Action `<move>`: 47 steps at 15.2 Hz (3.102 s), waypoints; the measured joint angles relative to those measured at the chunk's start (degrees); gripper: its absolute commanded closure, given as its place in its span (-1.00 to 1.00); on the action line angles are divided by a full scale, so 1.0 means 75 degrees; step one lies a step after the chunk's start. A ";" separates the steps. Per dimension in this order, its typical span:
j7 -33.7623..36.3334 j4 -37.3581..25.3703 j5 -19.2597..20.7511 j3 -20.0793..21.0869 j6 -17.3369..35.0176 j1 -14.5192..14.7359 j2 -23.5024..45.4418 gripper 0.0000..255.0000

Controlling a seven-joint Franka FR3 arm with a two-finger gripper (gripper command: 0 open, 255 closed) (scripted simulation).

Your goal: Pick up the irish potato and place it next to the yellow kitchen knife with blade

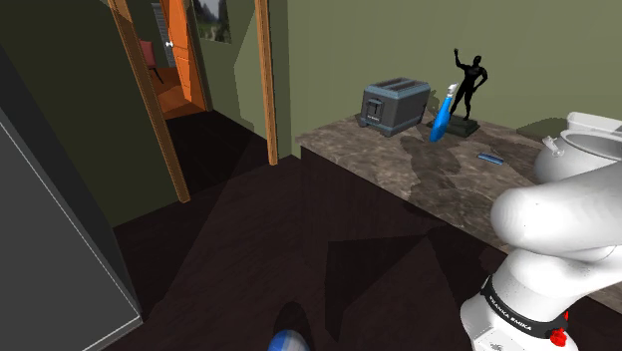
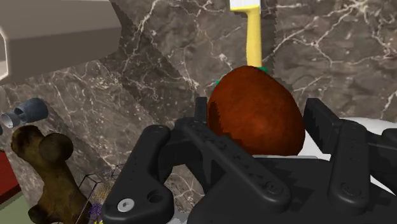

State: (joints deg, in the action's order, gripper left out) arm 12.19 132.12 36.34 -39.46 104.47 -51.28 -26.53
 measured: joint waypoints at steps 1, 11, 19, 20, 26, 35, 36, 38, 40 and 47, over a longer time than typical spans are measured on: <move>-0.0137 0.0037 0.0095 -0.0123 0.0068 -0.0084 -0.0046 1.00; -0.2034 -0.0700 0.0498 -0.1893 0.0855 -0.0443 0.0437 1.00; -0.2345 -0.0536 0.0519 -0.2620 0.1633 -0.0359 0.0846 1.00; -0.2340 -0.0449 0.0538 -0.2709 0.1780 -0.0350 0.0900 1.00; -0.2277 -0.0137 0.0456 -0.3134 0.2481 -0.0158 0.1333 1.00; -0.2360 0.0330 0.0067 -0.3899 0.3711 0.0254 0.2250 1.00; -0.2415 0.0391 -0.0035 -0.4022 0.3896 0.0320 0.2412 1.00; -0.2572 0.0470 -0.0296 -0.4252 0.4292 0.0468 0.2762 1.00; -0.2662 0.0503 -0.0486 -0.4347 0.4505 0.0542 0.2970 1.00; -0.2640 0.0539 -0.0455 -0.4345 0.4488 0.0521 0.2949 -1.00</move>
State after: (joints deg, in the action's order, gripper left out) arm -7.61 136.17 32.93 -72.05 138.13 -47.37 -4.41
